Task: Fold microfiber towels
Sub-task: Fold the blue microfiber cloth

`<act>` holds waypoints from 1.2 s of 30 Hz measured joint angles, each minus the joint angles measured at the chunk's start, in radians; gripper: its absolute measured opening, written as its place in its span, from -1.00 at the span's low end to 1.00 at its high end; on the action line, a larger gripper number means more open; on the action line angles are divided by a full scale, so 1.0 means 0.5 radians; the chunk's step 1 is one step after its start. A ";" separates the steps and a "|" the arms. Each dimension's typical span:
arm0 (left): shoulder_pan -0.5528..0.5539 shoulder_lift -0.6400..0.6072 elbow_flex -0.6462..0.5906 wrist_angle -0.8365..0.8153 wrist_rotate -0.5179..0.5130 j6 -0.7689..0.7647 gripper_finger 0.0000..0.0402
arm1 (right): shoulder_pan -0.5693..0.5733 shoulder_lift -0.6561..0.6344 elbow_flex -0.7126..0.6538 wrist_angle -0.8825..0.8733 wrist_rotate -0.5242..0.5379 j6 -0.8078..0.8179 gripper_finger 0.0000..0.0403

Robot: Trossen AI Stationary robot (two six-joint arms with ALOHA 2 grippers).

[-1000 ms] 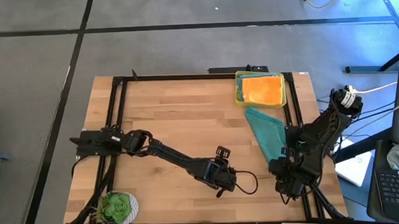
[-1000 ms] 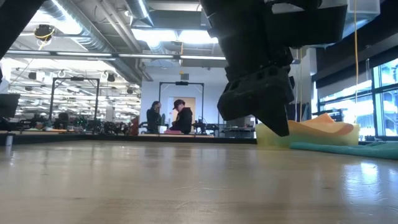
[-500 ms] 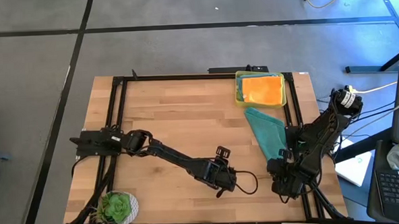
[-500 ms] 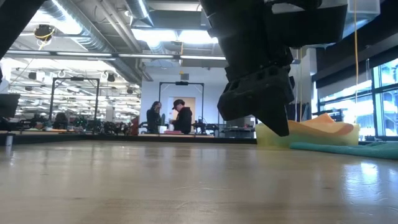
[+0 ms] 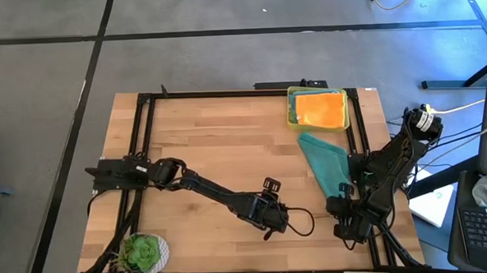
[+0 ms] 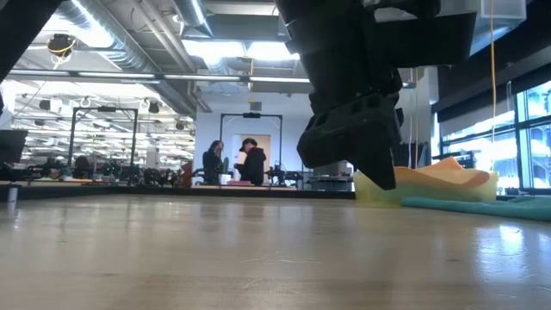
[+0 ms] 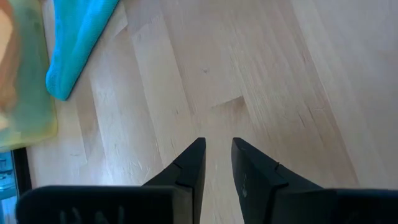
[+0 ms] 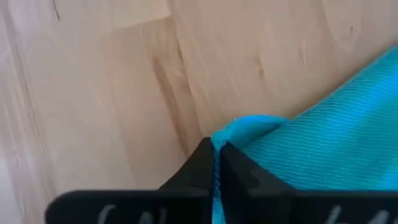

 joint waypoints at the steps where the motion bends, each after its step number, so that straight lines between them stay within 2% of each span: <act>1: 0.001 0.000 0.000 -0.001 -0.001 0.001 -0.65 | 0.007 0.000 -0.014 0.020 -0.013 0.015 -0.93; 4: 0.011 0.000 0.000 -0.016 -0.003 0.020 -0.65 | 0.010 0.000 -0.060 0.134 -0.056 0.021 -0.92; 6: 0.027 -0.025 -0.003 -0.104 -0.027 0.028 -0.65 | 0.005 0.000 -0.062 0.187 -0.013 -0.037 -0.96; 11: 0.064 -0.192 0.000 -0.332 -0.250 -0.111 -0.65 | -0.160 -0.003 0.016 0.376 0.416 -0.503 -0.96; 13: 0.062 -0.282 -0.001 -0.466 -0.348 -0.200 -0.65 | -0.286 -0.002 0.035 0.500 0.465 -0.808 -0.97; 19: 0.034 -0.486 0.002 -0.567 -0.396 -0.349 -0.65 | -0.759 -0.002 0.043 1.074 0.304 -1.733 -0.97; 23: -0.003 -0.544 -0.001 -0.782 -0.521 -0.451 -0.65 | -1.015 -0.002 0.178 1.269 0.176 -2.281 -0.97; 28: -0.031 -0.668 -0.129 -1.100 -0.777 -0.812 -0.65 | -1.246 -0.001 0.442 1.273 -0.018 -2.783 -0.97; 31: -0.055 -0.808 -0.337 -1.171 -0.883 -1.001 -0.65 | -1.352 0.013 0.596 1.253 -0.132 -3.003 -0.97; 36: -0.129 -1.134 -0.758 -1.130 -1.030 -1.302 -0.65 | -1.513 0.132 0.979 0.929 -0.219 -3.328 -0.97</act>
